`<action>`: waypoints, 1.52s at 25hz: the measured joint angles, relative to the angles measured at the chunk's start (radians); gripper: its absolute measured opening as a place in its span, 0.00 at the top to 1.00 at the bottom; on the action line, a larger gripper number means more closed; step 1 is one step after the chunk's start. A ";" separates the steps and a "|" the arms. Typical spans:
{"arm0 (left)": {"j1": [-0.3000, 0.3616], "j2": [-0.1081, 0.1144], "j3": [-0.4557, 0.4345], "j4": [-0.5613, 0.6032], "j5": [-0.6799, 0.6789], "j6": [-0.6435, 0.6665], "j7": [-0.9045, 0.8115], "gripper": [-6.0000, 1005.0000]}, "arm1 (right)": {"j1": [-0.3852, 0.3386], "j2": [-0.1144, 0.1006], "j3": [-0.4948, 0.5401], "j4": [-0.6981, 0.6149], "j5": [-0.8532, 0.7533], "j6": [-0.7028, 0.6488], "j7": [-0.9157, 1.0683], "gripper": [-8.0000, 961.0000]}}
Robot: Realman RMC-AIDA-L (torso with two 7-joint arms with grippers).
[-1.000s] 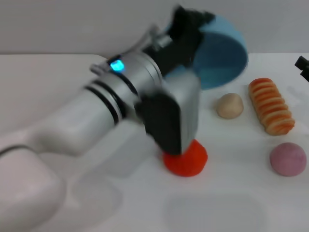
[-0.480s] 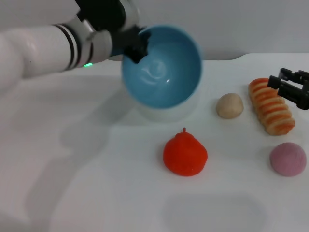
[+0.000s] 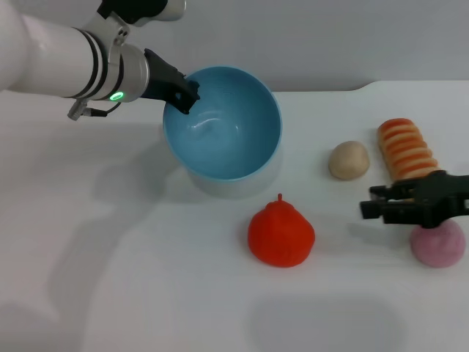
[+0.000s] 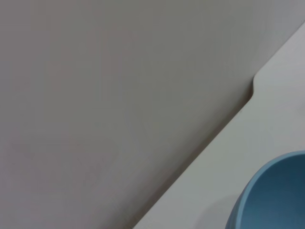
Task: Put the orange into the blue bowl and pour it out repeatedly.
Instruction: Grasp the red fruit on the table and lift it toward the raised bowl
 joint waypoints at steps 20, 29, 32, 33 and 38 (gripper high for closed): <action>0.004 -0.002 0.004 -0.011 0.002 -0.035 -0.026 1.00 | 0.122 0.021 -0.236 0.242 0.035 0.293 -0.002 0.55; 0.003 -0.004 0.007 -0.013 0.002 -0.057 -0.020 1.00 | 0.196 0.024 -0.328 0.390 0.047 0.412 -0.004 0.28; 0.003 -0.004 0.007 -0.014 0.002 -0.061 -0.019 1.00 | 0.206 0.025 -0.349 0.406 0.048 0.435 -0.004 0.31; 0.003 -0.004 0.007 -0.014 0.002 -0.062 -0.019 1.00 | 0.207 0.026 -0.351 0.406 0.049 0.438 -0.004 0.32; 0.004 -0.004 0.007 -0.016 0.000 -0.062 -0.018 1.00 | 0.207 0.027 -0.368 0.408 0.050 0.458 -0.005 0.37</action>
